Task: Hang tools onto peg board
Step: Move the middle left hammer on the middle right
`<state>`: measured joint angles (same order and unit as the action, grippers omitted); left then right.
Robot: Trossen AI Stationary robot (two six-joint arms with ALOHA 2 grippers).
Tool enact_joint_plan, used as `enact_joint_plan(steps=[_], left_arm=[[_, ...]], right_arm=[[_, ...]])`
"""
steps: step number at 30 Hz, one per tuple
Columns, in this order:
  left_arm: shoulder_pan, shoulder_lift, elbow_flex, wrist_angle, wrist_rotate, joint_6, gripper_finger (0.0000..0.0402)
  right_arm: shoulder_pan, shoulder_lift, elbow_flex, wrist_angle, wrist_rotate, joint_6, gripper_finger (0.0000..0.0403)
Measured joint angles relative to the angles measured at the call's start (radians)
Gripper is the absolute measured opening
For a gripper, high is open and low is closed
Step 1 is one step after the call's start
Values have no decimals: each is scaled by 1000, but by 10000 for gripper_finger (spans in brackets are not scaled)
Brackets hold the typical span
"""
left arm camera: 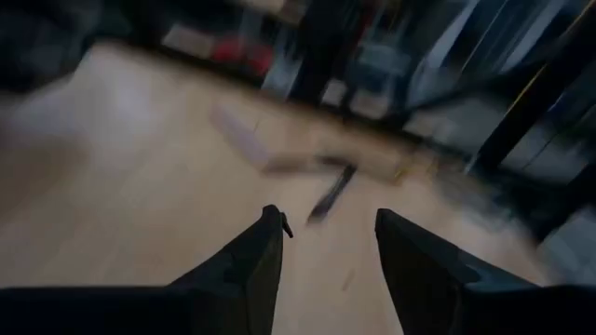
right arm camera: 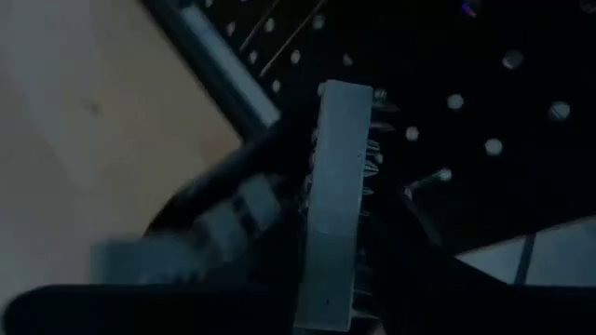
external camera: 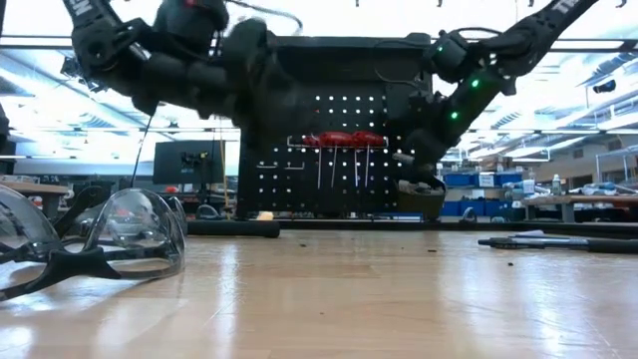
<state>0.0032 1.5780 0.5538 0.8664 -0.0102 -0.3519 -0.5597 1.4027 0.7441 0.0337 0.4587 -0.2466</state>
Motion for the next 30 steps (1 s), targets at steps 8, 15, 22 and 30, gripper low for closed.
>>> enact_joint_plan(steps=[8, 15, 22, 30], left_arm=[[-38, -4, -54, 58, -22, -17, 172], [-94, -26, -56, -14, -107, 37, 172], [-117, -53, -51, -161, -190, 30, 172], [-115, -255, -38, -510, -295, 26, 172]], right_arm=[[3, 27, -1, 10, -6, 26, 238], [82, -90, 0, -79, -14, 44, 231], [264, -218, 1, -247, -148, 100, 219], [400, -211, 1, -229, -395, 315, 219]])
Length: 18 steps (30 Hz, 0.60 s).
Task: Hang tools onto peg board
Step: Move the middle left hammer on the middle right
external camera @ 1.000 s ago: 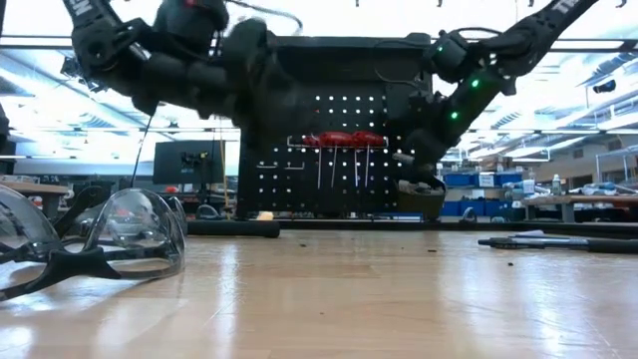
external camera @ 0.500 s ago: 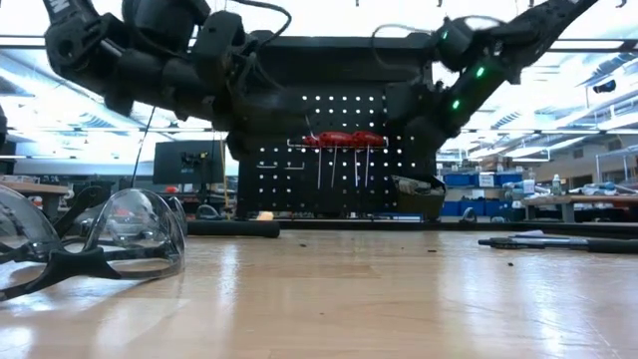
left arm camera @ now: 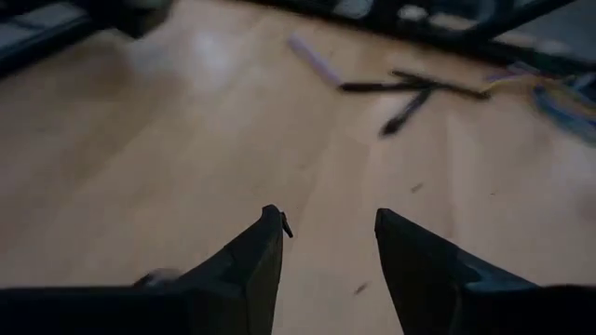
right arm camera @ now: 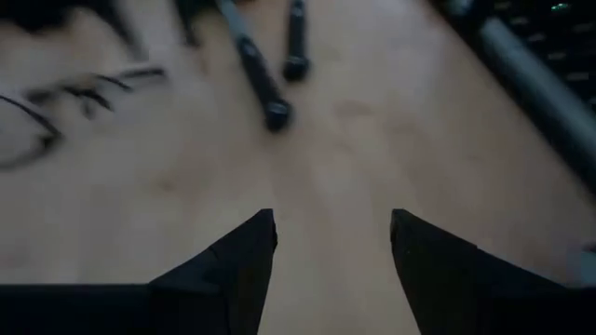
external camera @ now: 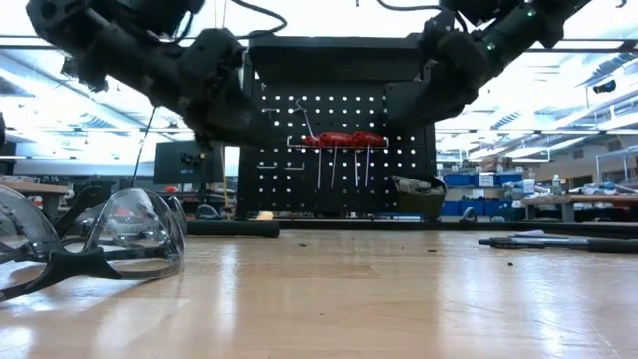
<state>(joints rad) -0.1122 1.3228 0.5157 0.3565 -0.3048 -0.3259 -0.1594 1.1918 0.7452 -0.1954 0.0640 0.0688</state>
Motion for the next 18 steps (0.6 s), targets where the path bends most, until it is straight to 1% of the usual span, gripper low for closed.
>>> enact_joint_plan(steps=[2, 4, 7, 9, 12, 13, 14, 18], left_arm=[[1, -55, 2, -61, -20, -10, 172], [1, -108, 2, -163, -25, -20, 172], [1, -162, 1, -315, -17, -29, 172], [1, -197, 1, -450, -12, -68, 172], [7, -209, 33, -633, -3, -145, 172], [8, -215, 45, -720, 11, -172, 172], [8, -218, 61, -806, 22, -194, 172], [7, -217, 114, -1052, 64, -234, 172]], right_arm=[[21, 26, 0, 53, -7, 52, 217], [40, 64, 0, 116, -5, 105, 216], [78, 126, 0, 177, 15, 123, 215], [105, 169, 0, 233, 47, 122, 215], [135, 232, 0, 334, 118, 115, 215], [142, 252, 0, 372, 135, 111, 215], [148, 268, 0, 399, 144, 103, 215], [158, 317, 0, 441, 148, 86, 214]])
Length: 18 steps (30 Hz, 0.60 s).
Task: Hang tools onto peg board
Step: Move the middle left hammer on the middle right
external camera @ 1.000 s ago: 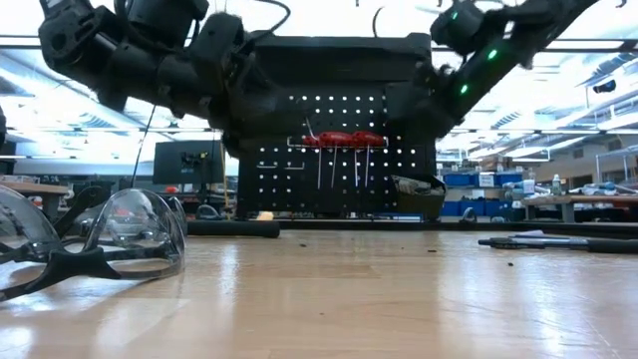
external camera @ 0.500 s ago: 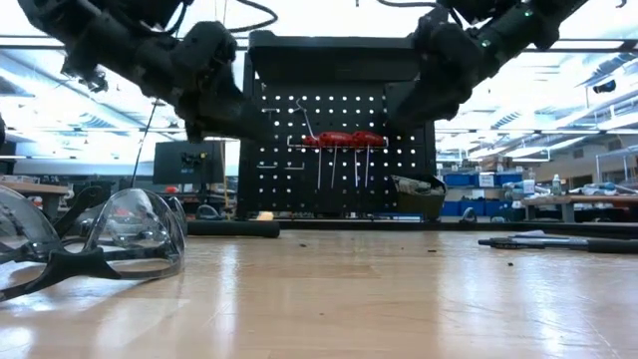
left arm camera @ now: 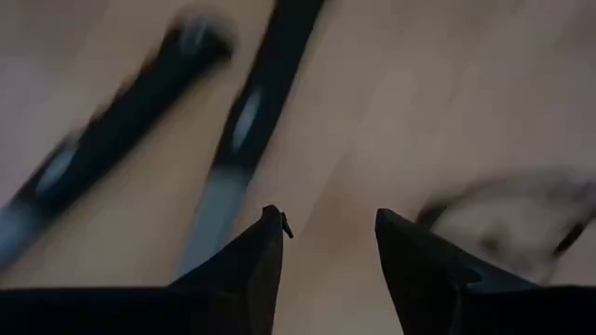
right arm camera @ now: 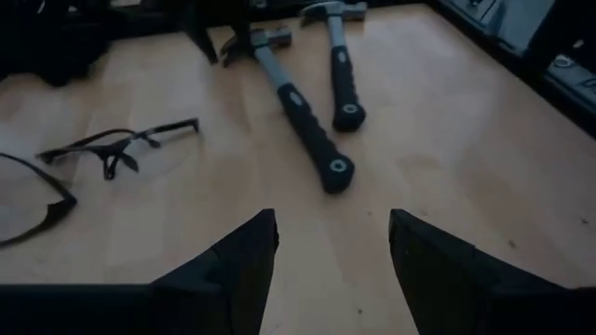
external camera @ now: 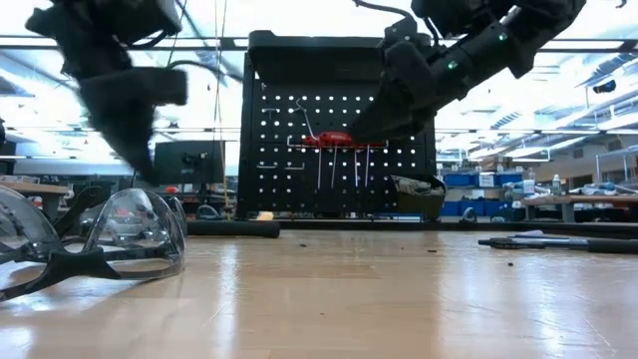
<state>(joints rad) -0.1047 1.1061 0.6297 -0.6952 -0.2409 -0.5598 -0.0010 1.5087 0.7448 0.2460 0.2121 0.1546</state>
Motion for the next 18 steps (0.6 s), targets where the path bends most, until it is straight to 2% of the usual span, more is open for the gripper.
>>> enact_joint_plan(steps=[5, 9, 18], left_arm=[[3, 2, 14, -155, -5, -27, 172], [29, 16, 13, -211, -8, -47, 177], [178, 91, -23, -210, -7, 31, 189]], right_arm=[[-2, 35, 1, 14, -4, 2, 215], [-1, 48, 5, 51, -64, -4, 213], [-1, 47, 5, 136, -135, -55, 213]])
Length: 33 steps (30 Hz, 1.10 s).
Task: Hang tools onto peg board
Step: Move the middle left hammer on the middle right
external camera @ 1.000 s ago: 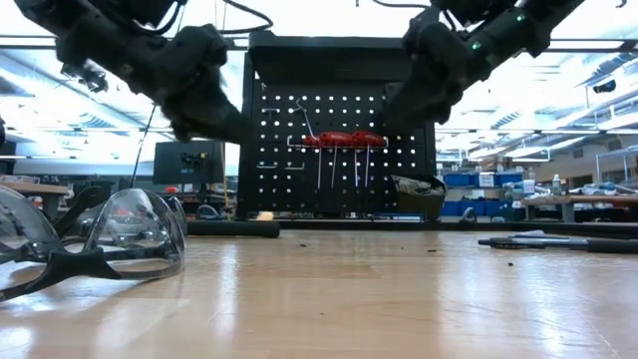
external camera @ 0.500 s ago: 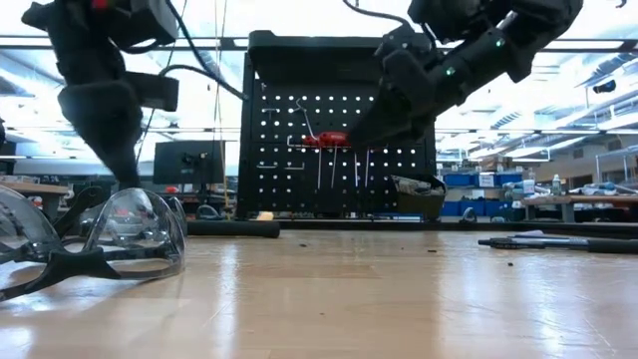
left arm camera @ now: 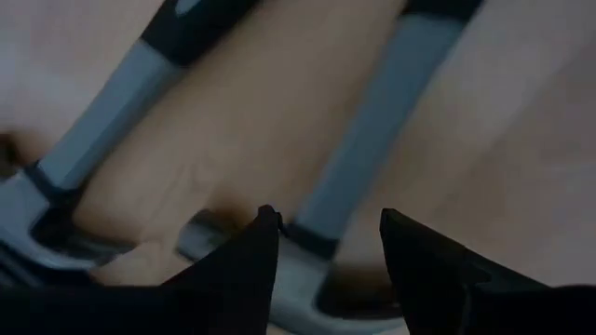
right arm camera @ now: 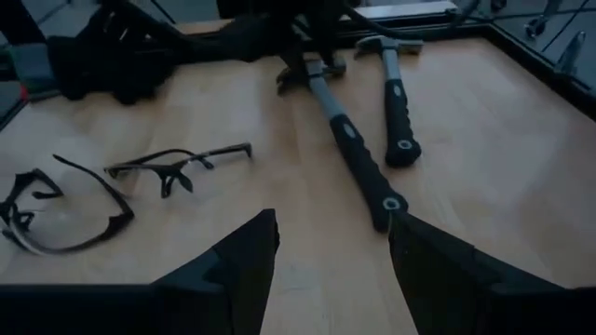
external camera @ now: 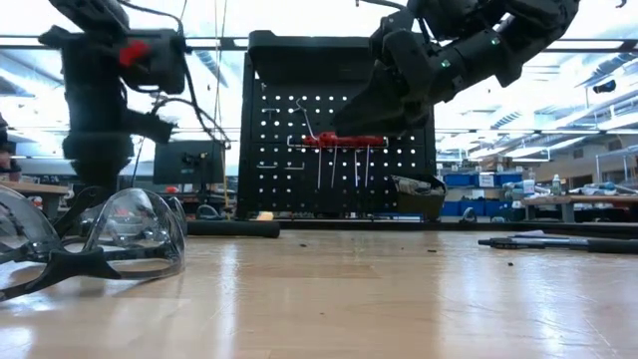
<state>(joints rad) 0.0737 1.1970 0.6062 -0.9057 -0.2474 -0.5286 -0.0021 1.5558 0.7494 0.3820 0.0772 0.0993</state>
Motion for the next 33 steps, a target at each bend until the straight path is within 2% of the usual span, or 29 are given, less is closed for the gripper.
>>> enact_joint_plan(steps=[5, 10, 14, 18, 21, 27, 29, 33], left_arm=[[75, 54, -9, 47, 44, 45, 188], [104, 142, -9, 83, 69, 24, 184], [102, 224, 10, 98, 106, 111, 141], [86, 264, 49, 75, 102, 191, 46], [67, 273, 107, 62, 87, 222, 41], [24, 271, 247, 56, 57, 392, 39], [14, 273, 296, 77, 39, 432, 26], [13, 270, 353, 187, 48, 497, 4]], right_arm=[[0, -1, 0, 11, 0, -23, 213], [1, -1, 0, 25, -6, -28, 213], [2, -1, 0, 26, -22, -26, 213], [3, -1, 0, 15, -22, -28, 213], [3, -1, 0, 9, -21, -35, 213], [4, -1, 0, -28, -18, -62, 213], [10, -1, 0, -41, -13, -55, 213], [58, -1, 0, -48, 76, -126, 213]])
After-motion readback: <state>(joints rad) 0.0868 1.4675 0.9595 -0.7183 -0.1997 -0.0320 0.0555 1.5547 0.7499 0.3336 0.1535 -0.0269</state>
